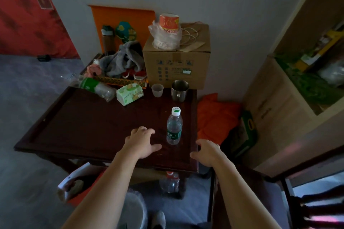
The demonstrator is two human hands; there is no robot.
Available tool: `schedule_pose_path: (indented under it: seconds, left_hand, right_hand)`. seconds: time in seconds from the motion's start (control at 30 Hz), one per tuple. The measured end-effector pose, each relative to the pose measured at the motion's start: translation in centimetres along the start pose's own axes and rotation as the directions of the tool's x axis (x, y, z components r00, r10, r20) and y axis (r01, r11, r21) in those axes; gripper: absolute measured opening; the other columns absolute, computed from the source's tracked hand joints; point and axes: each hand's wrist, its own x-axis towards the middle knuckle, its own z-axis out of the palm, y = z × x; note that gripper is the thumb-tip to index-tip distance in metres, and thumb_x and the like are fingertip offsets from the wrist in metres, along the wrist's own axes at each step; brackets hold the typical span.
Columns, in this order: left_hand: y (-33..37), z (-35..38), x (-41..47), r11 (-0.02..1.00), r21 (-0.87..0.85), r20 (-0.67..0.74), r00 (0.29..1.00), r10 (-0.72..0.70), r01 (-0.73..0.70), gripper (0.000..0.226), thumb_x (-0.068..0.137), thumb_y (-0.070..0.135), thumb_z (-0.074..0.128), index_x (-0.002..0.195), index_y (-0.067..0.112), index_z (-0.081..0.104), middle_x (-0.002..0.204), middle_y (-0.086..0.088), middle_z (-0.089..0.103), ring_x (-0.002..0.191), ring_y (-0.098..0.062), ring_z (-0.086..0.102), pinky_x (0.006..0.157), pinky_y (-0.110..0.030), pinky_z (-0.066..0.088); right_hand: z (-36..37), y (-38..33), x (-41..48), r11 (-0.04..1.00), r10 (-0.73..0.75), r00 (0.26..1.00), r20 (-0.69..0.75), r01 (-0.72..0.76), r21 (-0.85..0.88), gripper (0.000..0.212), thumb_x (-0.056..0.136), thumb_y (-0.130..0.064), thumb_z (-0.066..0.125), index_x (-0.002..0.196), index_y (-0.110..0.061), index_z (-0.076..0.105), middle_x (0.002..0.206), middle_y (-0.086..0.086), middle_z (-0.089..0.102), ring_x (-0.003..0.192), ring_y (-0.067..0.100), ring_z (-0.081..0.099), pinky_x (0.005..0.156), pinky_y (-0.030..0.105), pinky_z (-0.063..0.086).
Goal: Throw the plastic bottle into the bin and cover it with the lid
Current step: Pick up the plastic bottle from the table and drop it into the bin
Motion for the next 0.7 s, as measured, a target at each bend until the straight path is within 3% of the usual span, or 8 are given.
schedule_pose_path:
  seconds: [0.37,0.7]
  left_hand:
    - [-1.8,0.7,7.5,0.933,-0.338,0.004,0.991,0.131,-0.122,0.089,0.076,0.047,0.073,0.148,0.025,0.026,0.155,-0.003,0.028,0.143,-0.026,0.023,0.113,-0.047,0.031]
    - [-2.5,4.0,12.3,0.878,-0.466,0.119,0.975,0.188,-0.112,0.104,0.066,0.04,0.083,0.15,0.025,0.023,0.155,-0.004,0.029,0.143,-0.026,0.023,0.111,-0.041,0.029]
  right_hand:
    - [0.9,-4.3,6.4,0.981,0.036,0.995,-0.093,-0.017,0.192,0.083,0.084,-0.032,0.074,0.154,-0.019,0.031,0.152,0.011,0.043,0.141,0.033,0.038,0.112,0.048,0.039]
    - [3.4,-5.3,10.7,0.903,0.05,0.992,-0.117,0.005,0.429,0.087,0.068,-0.027,0.083,0.143,-0.023,0.039,0.142,0.003,0.051,0.129,0.023,0.05,0.107,0.046,0.045]
